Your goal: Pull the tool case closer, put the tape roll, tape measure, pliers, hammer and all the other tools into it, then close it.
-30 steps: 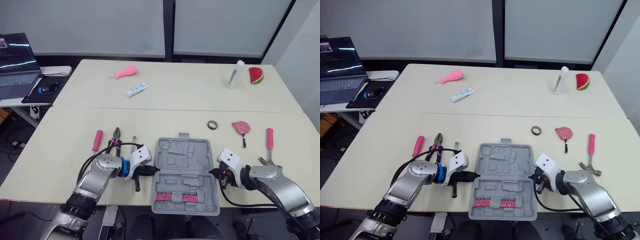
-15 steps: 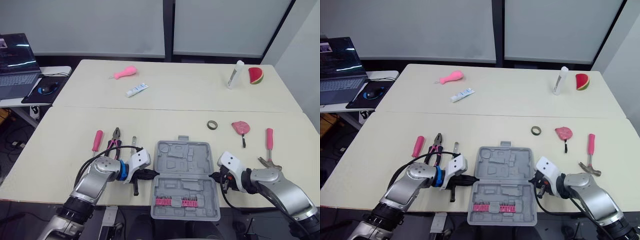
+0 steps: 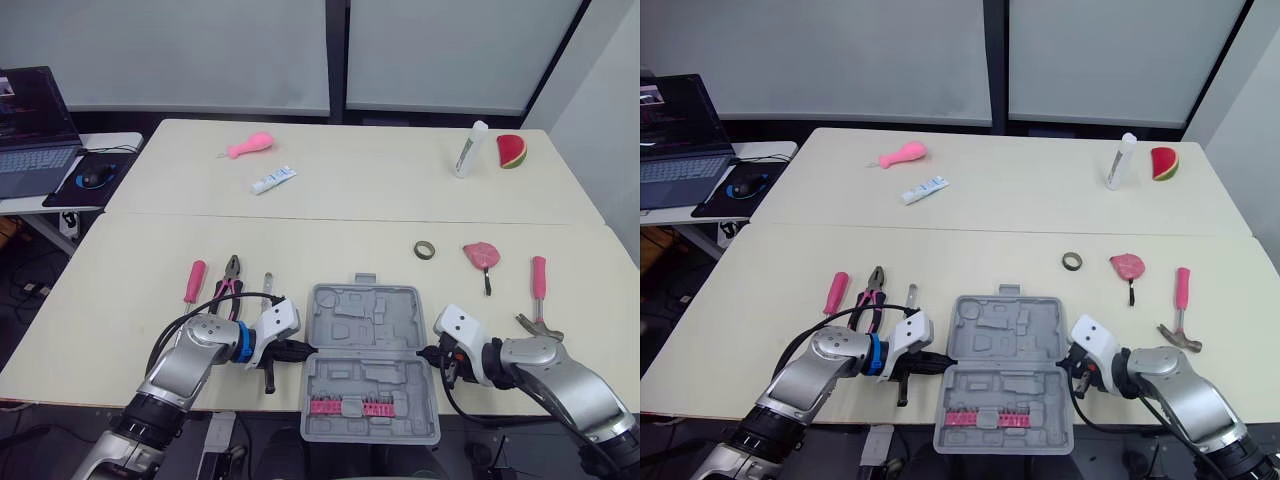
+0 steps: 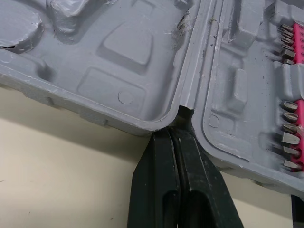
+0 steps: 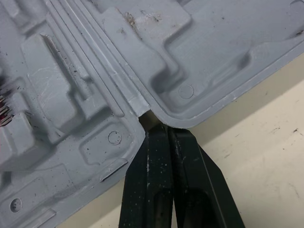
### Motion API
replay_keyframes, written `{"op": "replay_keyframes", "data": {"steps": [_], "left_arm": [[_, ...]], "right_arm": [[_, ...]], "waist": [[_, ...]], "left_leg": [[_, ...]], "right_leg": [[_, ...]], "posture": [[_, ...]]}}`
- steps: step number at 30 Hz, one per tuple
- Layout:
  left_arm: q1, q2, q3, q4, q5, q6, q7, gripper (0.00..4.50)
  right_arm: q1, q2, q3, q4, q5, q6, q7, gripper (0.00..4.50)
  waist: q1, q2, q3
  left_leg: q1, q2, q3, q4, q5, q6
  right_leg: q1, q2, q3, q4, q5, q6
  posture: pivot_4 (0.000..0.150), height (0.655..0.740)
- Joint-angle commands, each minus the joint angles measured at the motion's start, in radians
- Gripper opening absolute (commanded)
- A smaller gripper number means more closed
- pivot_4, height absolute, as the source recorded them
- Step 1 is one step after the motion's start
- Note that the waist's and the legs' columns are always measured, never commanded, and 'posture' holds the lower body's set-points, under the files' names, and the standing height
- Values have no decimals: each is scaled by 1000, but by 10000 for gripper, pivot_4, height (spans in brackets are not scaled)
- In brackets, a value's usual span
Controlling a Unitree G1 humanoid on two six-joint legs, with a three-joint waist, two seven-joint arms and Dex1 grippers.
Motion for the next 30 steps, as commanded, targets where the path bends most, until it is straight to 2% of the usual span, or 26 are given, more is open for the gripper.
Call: {"op": "replay_keyframes", "data": {"steps": [1,15,26,30], "left_arm": [[5,8,-17,-10,-4,1,-6,0],[2,9,-13,1,3,-6,2,0],[-22,68,46,82,7,-46,33,0],[-23,85,104,65,-39,-31,38,0]], "right_arm": [[10,-3,12,-9,13,-4,7,195],[13,3,3,1,3,-5,-15,195],[83,-38,-98,-14,11,13,-71,195],[131,-60,-143,-61,18,18,-90,195]], "waist": [[0,0,0],[0,0,0],[2,0,0],[2,0,0]], "left_leg": [[0,0,0,0,0,0],[0,0,0,0,-1,1],[0,0,-1,0,-1,2],[0,0,-1,0,-1,2]], "right_leg": [[0,0,0,0,0,0],[0,0,0,0,0,0],[1,0,0,0,0,0],[1,0,-1,0,0,0]], "posture": [[1500,7400],[1500,7400],[1500,7400],[1500,7400]]}}
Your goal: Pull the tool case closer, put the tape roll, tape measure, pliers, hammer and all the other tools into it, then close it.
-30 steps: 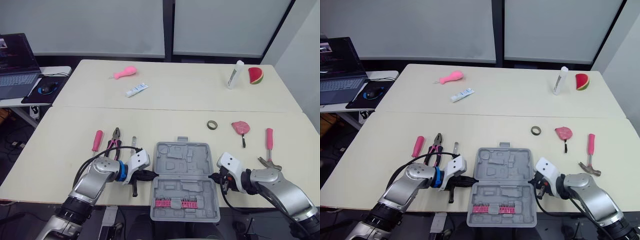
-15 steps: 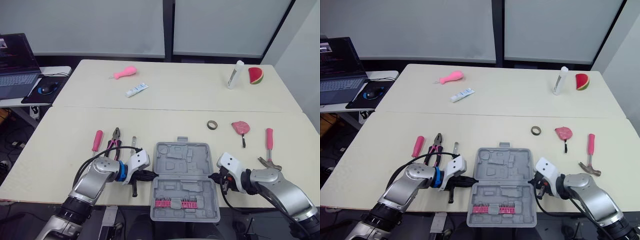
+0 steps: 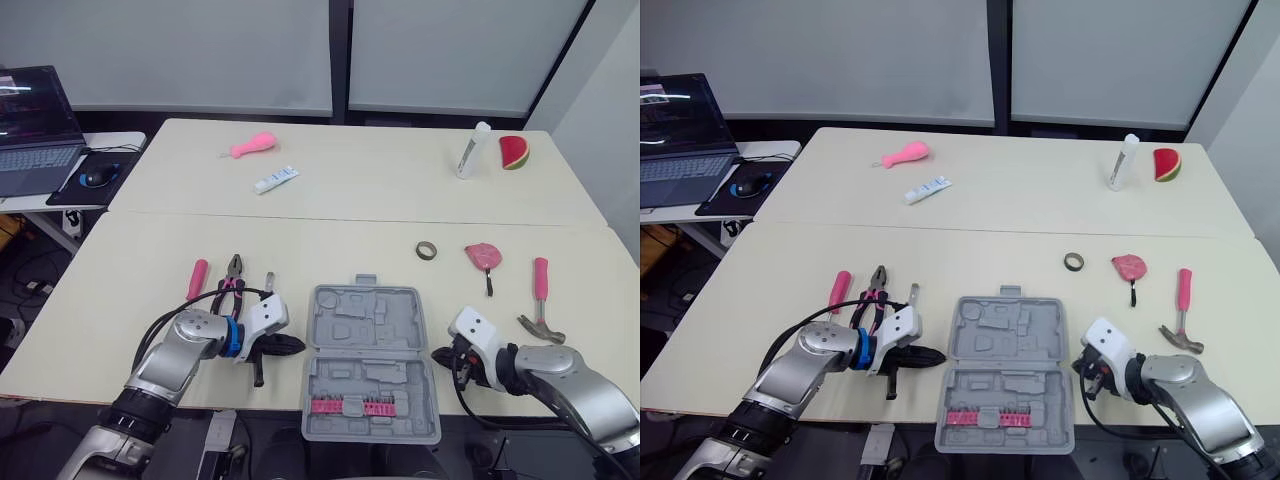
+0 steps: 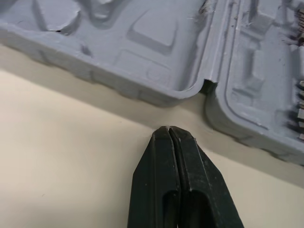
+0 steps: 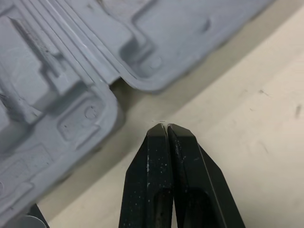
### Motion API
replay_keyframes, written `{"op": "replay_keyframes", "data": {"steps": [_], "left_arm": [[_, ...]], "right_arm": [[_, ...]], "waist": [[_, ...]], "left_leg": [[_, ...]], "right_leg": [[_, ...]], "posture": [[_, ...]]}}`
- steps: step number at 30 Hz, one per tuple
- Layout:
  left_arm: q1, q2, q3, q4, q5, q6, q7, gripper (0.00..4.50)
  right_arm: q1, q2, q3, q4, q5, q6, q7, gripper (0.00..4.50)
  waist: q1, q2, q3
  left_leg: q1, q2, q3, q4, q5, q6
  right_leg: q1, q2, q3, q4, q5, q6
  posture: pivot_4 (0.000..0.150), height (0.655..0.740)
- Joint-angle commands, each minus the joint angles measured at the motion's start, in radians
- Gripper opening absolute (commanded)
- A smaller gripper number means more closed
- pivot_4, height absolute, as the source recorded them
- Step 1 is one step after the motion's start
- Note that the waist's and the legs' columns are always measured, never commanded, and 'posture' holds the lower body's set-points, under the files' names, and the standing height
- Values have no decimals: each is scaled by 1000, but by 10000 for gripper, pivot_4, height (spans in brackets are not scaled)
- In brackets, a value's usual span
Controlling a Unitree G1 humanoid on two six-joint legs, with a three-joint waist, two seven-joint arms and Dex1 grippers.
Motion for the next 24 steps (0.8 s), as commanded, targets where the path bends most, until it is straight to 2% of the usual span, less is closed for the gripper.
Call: {"op": "replay_keyframes", "data": {"steps": [1,8,16,21,24], "left_arm": [[2,29,80,-10,-40,24,22,0],[16,66,321,-16,-171,16,71,0],[41,114,587,233,-188,-166,217,0],[91,139,661,367,-183,-241,247,0],[121,149,702,420,-201,-245,257,5690]], "right_arm": [[42,-32,-52,-48,-3,9,-22,195],[191,-38,-281,-165,5,-66,-73,195],[363,87,-693,-165,17,-311,-126,195],[444,152,-830,-111,5,-449,-143,195],[469,184,-875,-77,22,-494,-145,0]], "waist": [[0,0,0],[1,1,1],[-2,2,1],[-1,2,1],[-2,2,2]], "left_leg": [[0,0,0,0,0,0],[-2,0,-3,0,0,0],[-2,0,-9,-2,0,0],[-1,0,-9,-2,0,0],[-1,0,-9,-2,0,0]], "right_leg": [[0,0,0,0,0,0],[0,0,-4,0,0,0],[1,0,-10,-1,0,0],[1,-1,-10,-1,0,0],[1,-1,-10,0,0,0]], "posture": [[1500,7400],[1500,7400],[1500,7400],[1500,7400],[1500,7400]]}}
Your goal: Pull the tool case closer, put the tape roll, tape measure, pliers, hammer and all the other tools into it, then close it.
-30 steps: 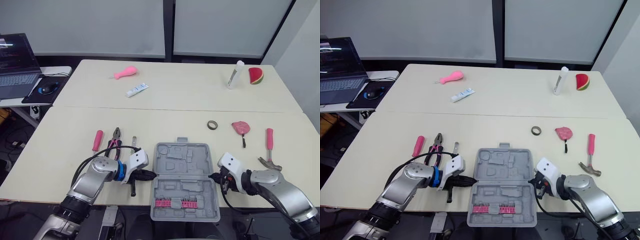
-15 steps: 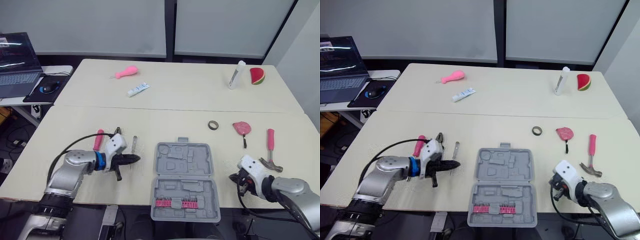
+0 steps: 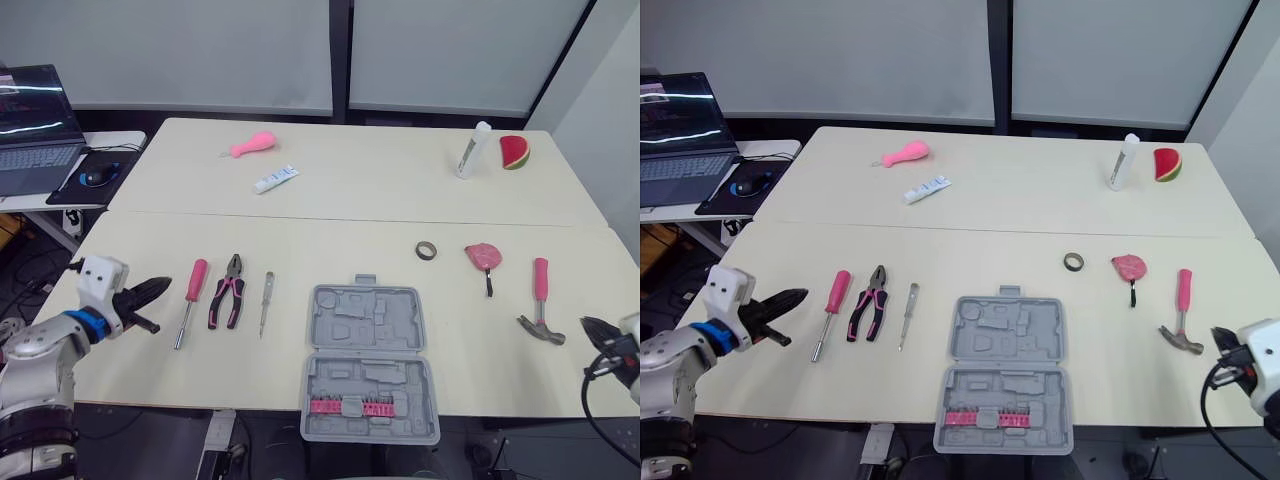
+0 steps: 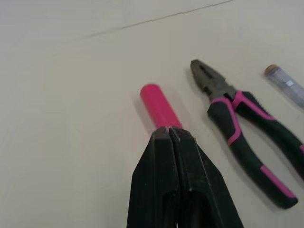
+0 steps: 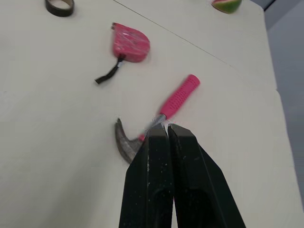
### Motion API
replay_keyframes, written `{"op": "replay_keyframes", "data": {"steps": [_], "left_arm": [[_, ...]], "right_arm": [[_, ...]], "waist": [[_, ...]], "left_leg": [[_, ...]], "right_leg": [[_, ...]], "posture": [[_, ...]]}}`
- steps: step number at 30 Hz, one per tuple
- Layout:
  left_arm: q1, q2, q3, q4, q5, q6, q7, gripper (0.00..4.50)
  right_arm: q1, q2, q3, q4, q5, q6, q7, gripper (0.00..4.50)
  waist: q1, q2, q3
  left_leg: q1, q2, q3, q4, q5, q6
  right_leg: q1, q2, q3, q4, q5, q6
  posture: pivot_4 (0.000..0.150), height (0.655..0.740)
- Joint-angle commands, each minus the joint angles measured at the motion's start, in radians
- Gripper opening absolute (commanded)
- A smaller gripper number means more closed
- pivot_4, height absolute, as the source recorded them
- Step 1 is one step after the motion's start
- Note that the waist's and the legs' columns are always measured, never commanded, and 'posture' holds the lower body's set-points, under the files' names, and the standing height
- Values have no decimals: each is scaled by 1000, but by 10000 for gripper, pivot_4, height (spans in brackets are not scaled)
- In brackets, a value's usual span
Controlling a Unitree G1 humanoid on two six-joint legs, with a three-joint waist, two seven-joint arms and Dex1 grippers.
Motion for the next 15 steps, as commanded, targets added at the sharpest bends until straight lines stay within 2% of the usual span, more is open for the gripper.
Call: {"op": "replay_keyframes", "data": {"steps": [1,5,8,13,15], "left_arm": [[32,44,75,37,-33,-24,9,8981],[98,60,105,54,-53,2,-6,19609],[139,60,110,41,-61,11,-21,29961],[165,51,100,-20,-78,32,-29,44427],[178,48,100,-41,-81,33,-32,45000]], "right_arm": [[28,26,-69,8,21,-64,-6,3923],[86,65,-77,5,52,-91,19,9980],[118,81,-68,12,75,-97,35,16399],[134,67,-36,29,82,-100,63,26085],[129,53,-28,38,85,-99,73,30398]], "waist": [[0,0,0],[-2,1,1],[-1,2,1],[-1,2,1],[-1,2,1]], "left_leg": [[0,0,0,0,0,0],[1,1,0,-2,0,0],[1,0,0,-2,0,-1],[1,0,0,-2,0,-1],[1,-1,0,-2,0,-1]], "right_leg": [[0,0,0,0,0,0],[0,0,0,0,0,0],[0,-1,0,0,0,0],[1,-1,-1,0,0,0],[1,-2,-1,0,0,0]], "posture": [[1500,7400],[1500,7400],[1500,7400],[1500,7400],[1500,7400]]}}
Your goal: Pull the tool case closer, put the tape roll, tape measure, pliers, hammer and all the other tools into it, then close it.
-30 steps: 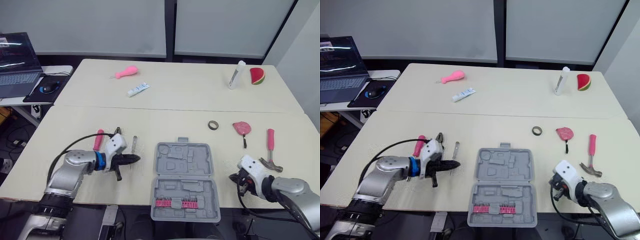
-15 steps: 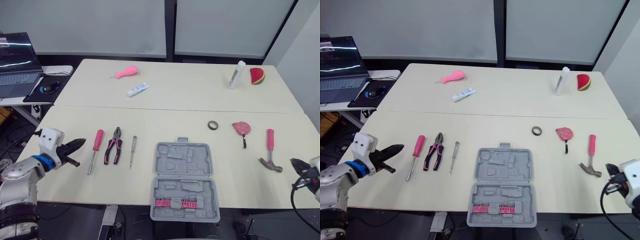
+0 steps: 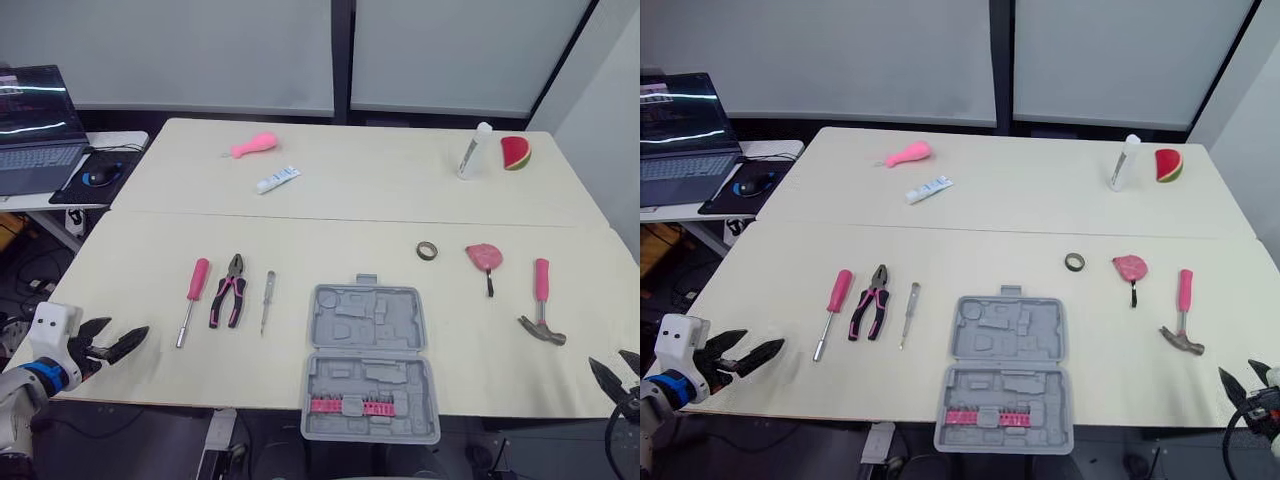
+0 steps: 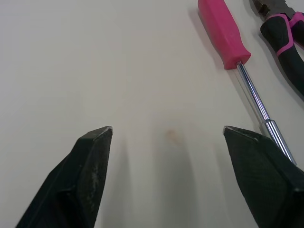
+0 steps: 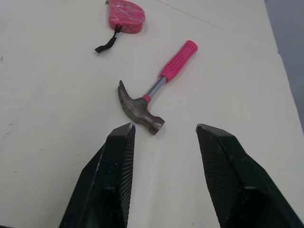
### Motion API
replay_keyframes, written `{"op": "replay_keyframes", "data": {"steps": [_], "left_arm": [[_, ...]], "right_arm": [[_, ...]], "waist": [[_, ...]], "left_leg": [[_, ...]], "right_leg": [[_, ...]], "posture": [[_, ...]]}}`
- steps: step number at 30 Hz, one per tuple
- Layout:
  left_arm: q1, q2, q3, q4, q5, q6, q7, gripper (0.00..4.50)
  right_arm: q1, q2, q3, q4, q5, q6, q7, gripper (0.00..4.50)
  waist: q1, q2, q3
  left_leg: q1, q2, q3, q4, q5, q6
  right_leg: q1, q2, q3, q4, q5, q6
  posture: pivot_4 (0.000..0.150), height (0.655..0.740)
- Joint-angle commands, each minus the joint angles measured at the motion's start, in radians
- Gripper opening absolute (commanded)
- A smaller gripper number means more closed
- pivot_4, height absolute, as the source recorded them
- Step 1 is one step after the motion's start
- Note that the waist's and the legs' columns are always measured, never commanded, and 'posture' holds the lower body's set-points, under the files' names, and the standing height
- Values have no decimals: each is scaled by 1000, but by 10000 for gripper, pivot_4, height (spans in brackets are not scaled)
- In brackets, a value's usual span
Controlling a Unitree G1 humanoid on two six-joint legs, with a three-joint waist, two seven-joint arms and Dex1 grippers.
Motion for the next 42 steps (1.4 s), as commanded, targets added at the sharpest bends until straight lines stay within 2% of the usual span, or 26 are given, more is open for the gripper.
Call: {"op": "replay_keyframes", "data": {"steps": [1,5,10,16,22,26,29,32,35,42], "left_arm": [[20,6,17,-58,-21,1,-4,45000],[24,17,10,-94,-21,-2,-22,45000],[-16,21,-12,-203,-41,17,-57,45000],[-93,-1,-114,-343,-60,66,-99,45000],[-235,-51,-252,-465,-82,171,-105,45000],[-333,-82,-340,-501,-82,244,-102,45000],[-379,-104,-386,-533,-90,291,-103,45000],[-405,-116,-424,-576,-104,324,-119,45000],[-419,-108,-454,-605,-99,334,-147,45000],[-455,-55,-533,-579,-63,244,-311,45000]], "right_arm": [[0,-34,-3,4,14,-12,20,32582],[-8,-67,5,27,8,-19,38,44816],[-64,-130,22,67,1,-20,49,44816],[-204,-245,88,40,23,39,78,44816],[-460,-353,284,-22,36,197,65,44816],[-653,-353,434,15,26,314,24,44816],[-740,-343,527,52,9,368,15,44816],[-804,-325,614,83,-10,407,7,38111],[-861,-300,675,110,-20,438,2,28077],[-1081,-171,816,330,-105,444,-56,28077]], "waist": [[0,0,0],[-1,0,0],[0,0,0],[0,1,0],[0,1,0],[0,0,0],[0,0,1],[0,0,1],[0,0,1],[-6,1,1]], "left_leg": [[0,0,0,0,0,0],[0,0,0,0,0,0],[0,0,0,0,0,0],[0,0,0,0,0,0],[0,0,1,2,2,-1],[-2,0,0,2,3,-3],[-3,-1,0,2,3,-3],[-3,-1,0,3,3,-3],[-3,-1,0,3,3,-4],[-2,0,0,3,4,-4]], "right_leg": [[0,0,0,0,0,0],[0,0,0,0,0,0],[0,0,0,0,0,0],[1,0,0,0,0,0],[1,0,0,1,0,0],[1,1,0,0,0,0],[0,1,1,-1,0,0],[0,1,0,-2,0,0],[0,1,0,-1,0,0],[-1,2,1,1,0,0]], "posture": [[1500,7400],[1500,7400],[1500,7400],[1500,7400],[1500,7400],[1500,7400],[1500,7400],[1500,7400],[1500,7400],[1500,7400]]}}
